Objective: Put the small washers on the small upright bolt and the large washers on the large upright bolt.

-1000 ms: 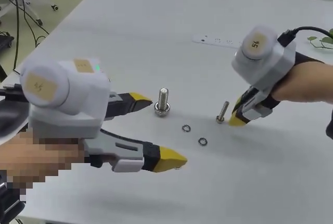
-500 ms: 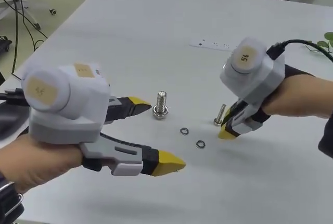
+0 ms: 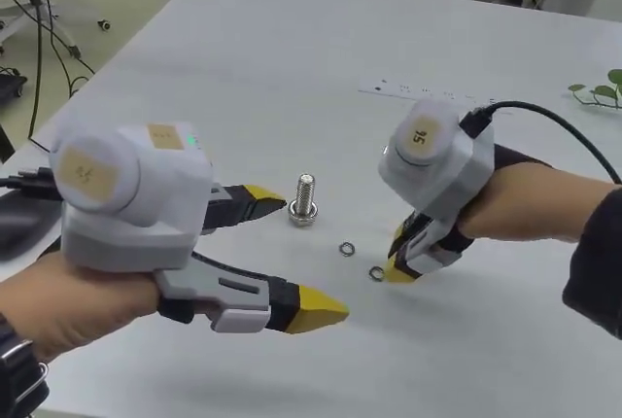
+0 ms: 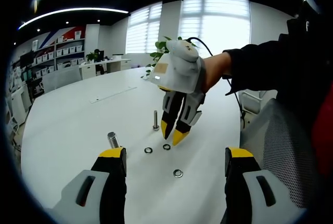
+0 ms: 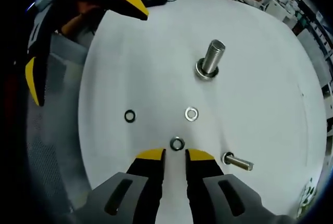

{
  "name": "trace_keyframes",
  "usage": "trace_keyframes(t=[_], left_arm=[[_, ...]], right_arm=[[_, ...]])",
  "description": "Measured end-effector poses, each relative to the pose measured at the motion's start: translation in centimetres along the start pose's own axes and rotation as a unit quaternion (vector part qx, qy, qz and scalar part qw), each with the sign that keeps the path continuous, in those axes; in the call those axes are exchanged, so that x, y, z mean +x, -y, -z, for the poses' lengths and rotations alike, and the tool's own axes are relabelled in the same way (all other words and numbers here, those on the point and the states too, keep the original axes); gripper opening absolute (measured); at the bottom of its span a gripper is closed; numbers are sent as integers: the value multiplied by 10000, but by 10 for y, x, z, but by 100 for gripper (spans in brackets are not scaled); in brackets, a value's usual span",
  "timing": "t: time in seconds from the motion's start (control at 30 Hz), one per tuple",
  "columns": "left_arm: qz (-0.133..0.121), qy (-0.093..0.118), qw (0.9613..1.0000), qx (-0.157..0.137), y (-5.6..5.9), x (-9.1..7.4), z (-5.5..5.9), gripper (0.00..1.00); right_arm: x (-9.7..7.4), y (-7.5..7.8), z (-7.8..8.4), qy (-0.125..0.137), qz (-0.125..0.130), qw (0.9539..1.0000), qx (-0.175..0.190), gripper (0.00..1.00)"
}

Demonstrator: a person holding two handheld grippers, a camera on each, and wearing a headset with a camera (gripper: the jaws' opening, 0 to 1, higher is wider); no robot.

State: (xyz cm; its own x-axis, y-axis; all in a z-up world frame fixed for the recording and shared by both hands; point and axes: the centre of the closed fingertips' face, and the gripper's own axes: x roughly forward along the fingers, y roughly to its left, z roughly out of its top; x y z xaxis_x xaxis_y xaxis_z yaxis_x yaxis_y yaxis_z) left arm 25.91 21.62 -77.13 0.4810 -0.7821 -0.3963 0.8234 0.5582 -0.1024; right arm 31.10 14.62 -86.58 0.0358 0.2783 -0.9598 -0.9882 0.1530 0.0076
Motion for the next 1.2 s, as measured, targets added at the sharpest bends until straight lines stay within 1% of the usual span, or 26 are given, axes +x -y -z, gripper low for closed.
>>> trace_keyframes(t=[0.27, 0.47, 0.77, 1.1, 1.2], left_arm=[[-24, 13, 10000, -9, -2, 0, 0, 77], [-27, 11, 10000, -24, -2, 0, 1, 77], [-31, 18, 10000, -36, -3, -1, 1, 77], [-36, 24, 10000, -38, -3, -1, 1, 77], [-36, 27, 10000, -34, -3, -1, 1, 77]], right_arm=[[10, 3, -1, -41, -39, 10000, 4, 17], [13, 8, -2, -53, 4, 10000, 16, 17], [16, 5, -1, -113, -19, 9999, 9, 17], [16, 8, -1, -181, 92, 9997, -130, 15], [15, 11, -1, -152, 168, 9997, -115, 19]])
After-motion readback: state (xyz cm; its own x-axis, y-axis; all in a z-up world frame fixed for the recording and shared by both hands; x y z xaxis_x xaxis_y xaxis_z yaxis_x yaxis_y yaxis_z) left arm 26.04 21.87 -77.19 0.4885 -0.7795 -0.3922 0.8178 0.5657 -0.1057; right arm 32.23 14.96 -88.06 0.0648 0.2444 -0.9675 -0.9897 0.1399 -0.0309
